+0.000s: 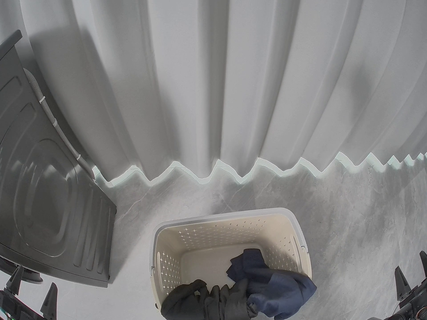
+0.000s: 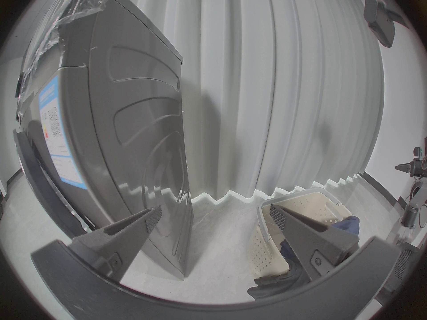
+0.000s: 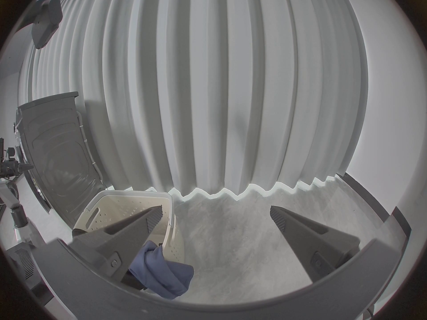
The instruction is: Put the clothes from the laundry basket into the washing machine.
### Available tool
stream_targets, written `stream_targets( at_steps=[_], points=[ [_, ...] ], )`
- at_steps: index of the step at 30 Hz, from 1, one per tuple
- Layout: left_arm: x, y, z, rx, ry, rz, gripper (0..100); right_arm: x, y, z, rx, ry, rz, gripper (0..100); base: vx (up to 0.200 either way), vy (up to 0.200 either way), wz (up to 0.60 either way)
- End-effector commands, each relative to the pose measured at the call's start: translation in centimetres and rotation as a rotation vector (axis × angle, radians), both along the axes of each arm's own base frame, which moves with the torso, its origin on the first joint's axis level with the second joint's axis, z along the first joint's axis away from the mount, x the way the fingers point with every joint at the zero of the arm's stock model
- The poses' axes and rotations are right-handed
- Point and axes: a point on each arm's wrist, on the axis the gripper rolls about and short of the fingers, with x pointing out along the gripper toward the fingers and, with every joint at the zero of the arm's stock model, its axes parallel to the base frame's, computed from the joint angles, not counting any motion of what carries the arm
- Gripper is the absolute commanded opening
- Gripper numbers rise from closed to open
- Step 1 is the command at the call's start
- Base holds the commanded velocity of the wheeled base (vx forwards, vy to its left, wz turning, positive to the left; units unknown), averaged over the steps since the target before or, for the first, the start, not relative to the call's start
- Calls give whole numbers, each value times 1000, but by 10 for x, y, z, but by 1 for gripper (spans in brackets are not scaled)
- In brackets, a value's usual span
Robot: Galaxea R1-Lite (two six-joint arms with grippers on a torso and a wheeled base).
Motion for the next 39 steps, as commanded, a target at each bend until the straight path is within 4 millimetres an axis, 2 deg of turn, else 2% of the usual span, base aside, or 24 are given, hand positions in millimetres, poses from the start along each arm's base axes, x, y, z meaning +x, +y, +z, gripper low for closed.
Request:
stream_targets(
  at_steps=[1, 9, 18, 39],
  points=[
    [0, 0, -4, 0, -3, 1, 100, 0, 0, -5, 0, 3, 0, 100, 0, 0, 0],
    [0, 0, -4, 1, -3, -1, 100, 0, 0, -5, 0, 4, 0, 100, 0, 0, 0],
    [0, 0, -4, 1, -3, -1, 100, 0, 0, -5, 0, 3, -1, 100, 200, 0, 0],
    [0, 0, -4, 3, -5, 1, 100, 0, 0, -5, 0, 3, -1, 100, 0, 0, 0]
  ],
)
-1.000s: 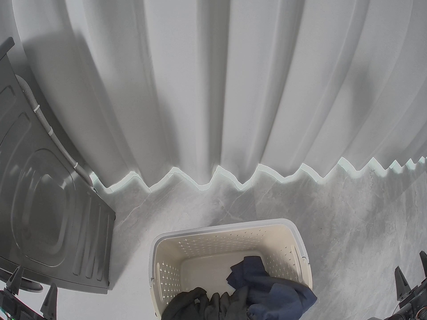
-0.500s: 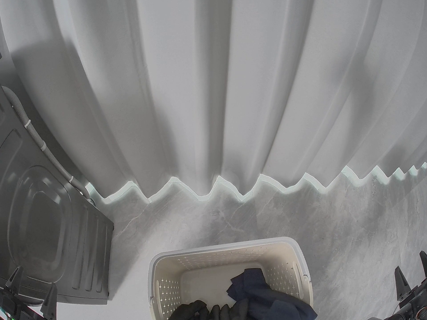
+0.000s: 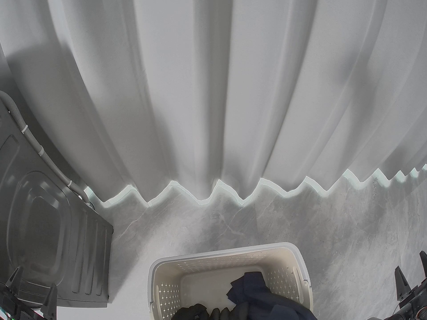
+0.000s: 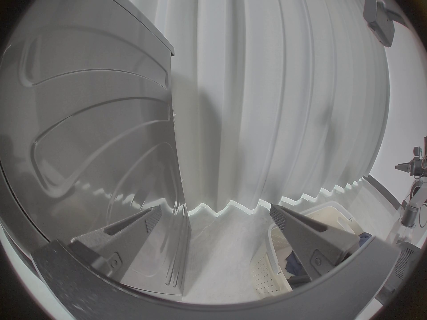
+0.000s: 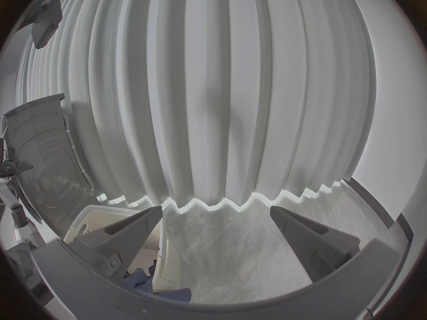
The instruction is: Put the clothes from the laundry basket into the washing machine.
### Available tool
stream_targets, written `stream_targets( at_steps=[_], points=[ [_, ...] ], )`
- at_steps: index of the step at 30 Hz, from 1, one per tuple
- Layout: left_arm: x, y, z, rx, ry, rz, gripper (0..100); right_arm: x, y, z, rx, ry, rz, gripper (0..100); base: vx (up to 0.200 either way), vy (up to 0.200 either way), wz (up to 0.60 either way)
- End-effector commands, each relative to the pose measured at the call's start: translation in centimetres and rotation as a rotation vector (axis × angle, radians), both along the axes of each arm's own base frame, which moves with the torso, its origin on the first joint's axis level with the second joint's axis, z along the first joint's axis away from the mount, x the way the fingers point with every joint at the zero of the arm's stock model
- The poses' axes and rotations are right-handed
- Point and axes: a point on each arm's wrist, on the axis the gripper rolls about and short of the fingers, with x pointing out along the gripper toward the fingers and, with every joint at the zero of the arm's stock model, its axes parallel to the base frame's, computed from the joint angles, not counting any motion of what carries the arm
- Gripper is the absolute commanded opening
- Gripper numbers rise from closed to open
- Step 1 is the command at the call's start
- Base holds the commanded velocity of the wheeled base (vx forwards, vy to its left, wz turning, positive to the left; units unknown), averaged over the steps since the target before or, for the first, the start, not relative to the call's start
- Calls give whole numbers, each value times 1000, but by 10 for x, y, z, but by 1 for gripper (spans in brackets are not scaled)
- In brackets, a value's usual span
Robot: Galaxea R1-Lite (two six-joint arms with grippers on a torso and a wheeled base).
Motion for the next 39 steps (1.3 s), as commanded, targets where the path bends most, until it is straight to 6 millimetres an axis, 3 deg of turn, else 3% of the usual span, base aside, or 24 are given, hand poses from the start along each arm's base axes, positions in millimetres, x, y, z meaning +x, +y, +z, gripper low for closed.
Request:
stream_targets(
  at_steps=[1, 21, 39],
  points=[
    [0, 0, -5, 0, -3, 0, 100, 0, 0, -5, 0, 3, 0, 100, 0, 0, 0],
    [0, 0, -4, 1, -4, -1, 100, 0, 0, -5, 0, 3, 0, 100, 0, 0, 0],
    [0, 0, -4, 3, -4, -3, 100, 0, 0, -5, 0, 3, 6, 100, -200, 0, 0]
  ],
)
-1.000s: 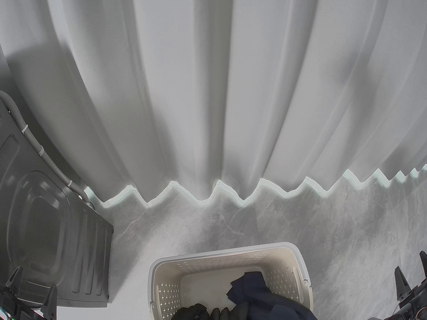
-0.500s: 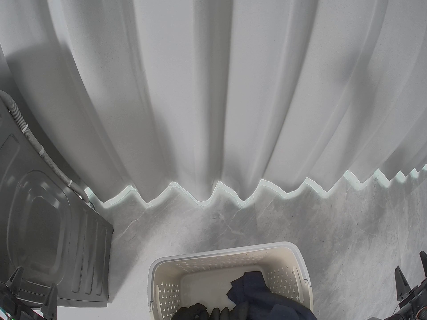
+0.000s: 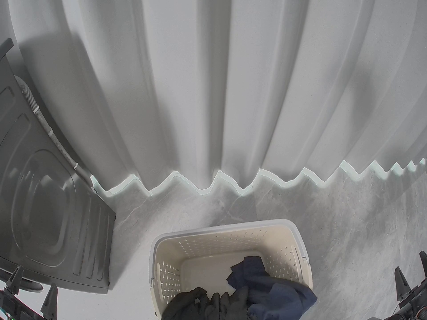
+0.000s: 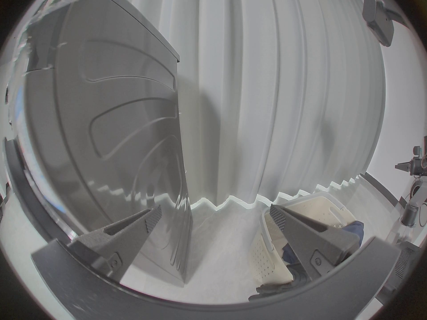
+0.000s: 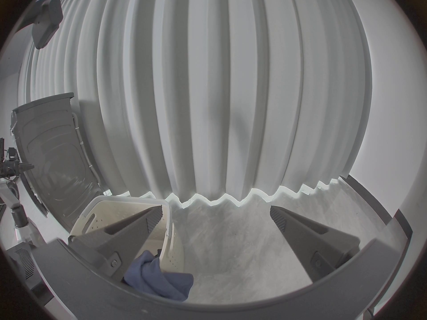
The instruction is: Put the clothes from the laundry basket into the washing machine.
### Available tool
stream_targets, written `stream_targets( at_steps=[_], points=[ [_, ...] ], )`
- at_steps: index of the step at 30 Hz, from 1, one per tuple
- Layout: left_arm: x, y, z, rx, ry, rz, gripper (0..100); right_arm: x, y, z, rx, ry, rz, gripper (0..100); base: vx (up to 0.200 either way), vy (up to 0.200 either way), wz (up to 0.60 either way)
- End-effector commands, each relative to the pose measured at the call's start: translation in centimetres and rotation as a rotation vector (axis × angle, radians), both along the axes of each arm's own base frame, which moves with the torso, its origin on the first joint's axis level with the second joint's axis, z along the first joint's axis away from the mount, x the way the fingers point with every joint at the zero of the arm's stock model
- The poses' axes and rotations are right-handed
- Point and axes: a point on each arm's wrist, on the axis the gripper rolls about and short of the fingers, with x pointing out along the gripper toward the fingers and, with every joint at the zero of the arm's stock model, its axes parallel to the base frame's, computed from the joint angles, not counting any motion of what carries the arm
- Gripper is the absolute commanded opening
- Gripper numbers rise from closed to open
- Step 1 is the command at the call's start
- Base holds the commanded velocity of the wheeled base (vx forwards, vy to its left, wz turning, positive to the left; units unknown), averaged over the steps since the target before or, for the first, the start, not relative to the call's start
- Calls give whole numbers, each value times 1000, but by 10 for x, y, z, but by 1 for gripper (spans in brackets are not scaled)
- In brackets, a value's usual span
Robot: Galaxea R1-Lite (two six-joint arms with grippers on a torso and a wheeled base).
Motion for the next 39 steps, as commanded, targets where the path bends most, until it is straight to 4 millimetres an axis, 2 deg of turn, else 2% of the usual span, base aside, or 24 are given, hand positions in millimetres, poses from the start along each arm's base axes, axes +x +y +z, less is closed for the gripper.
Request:
stream_targets(
  at_steps=[1, 33, 39],
  points=[
    [0, 0, -4, 0, -3, 0, 100, 0, 0, -5, 0, 3, -1, 100, -200, 0, 0],
    [0, 0, -4, 0, -3, 0, 100, 0, 0, -5, 1, 3, -1, 100, -200, 0, 0],
    [0, 0, -4, 0, -3, 0, 100, 0, 0, -5, 0, 3, 0, 100, 0, 0, 0]
  ],
)
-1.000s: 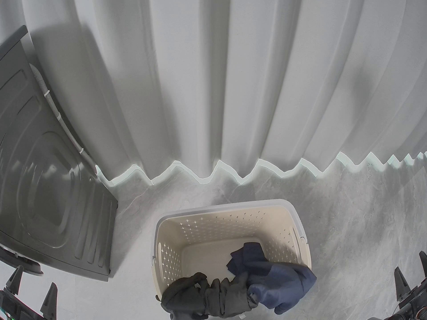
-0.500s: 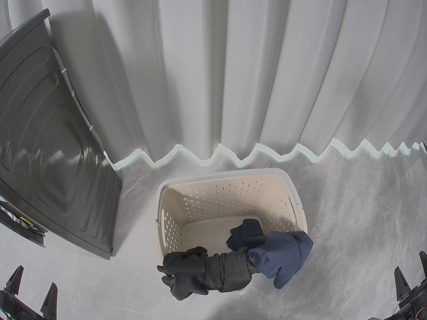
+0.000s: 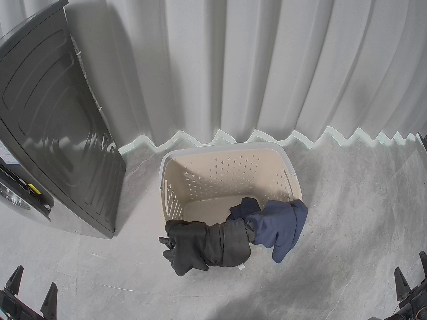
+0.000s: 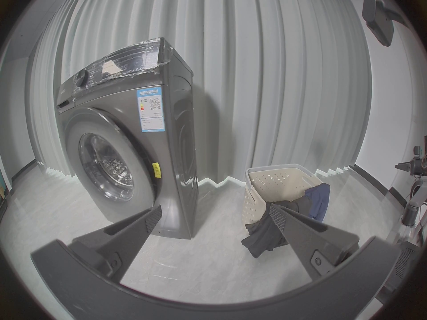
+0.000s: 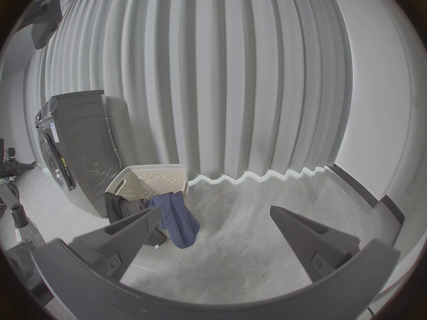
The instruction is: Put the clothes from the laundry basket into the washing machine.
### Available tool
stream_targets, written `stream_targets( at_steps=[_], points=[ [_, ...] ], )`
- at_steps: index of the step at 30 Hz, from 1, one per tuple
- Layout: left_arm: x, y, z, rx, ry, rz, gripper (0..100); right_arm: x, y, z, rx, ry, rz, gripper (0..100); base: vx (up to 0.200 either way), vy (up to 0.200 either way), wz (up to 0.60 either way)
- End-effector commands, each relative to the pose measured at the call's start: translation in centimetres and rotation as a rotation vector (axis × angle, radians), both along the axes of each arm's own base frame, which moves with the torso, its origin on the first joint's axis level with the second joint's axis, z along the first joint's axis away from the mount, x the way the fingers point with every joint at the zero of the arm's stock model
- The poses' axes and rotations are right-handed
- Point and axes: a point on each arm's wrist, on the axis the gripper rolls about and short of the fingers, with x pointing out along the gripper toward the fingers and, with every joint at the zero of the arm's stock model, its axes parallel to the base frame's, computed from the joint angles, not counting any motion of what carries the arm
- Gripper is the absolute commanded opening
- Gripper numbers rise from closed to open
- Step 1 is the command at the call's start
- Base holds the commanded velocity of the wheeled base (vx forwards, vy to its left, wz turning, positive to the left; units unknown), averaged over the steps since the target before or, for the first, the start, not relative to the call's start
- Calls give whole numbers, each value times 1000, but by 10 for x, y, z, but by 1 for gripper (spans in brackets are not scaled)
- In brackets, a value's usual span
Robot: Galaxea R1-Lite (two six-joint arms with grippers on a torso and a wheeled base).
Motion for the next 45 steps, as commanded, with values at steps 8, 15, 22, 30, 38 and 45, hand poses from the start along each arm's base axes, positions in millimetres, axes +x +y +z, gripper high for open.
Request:
stream_targets(
  at_steps=[8, 15, 22, 30, 38, 45],
  points=[
    [0, 0, -4, -5, -3, -3, 100, 0, 0, -5, -1, 3, 0, 100, 0, 125, 0],
    [0, 0, -4, -5, -3, -3, 100, 0, 0, -5, 1, 3, 0, 100, 0, 200, 0],
    [0, 0, -4, -5, -3, -3, 100, 0, 0, -5, 1, 3, 0, 100, 0, 200, 0],
    [0, 0, -4, -5, -3, -3, 100, 0, 0, -5, 1, 3, 0, 100, 0, 200, 0],
    [0, 0, -4, -5, -3, -4, 100, 0, 0, -5, -1, 3, 0, 100, 0, 200, 0],
    [0, 0, -4, -5, -3, -4, 100, 0, 0, -5, -1, 3, 1, 100, 0, 200, 0]
  ],
)
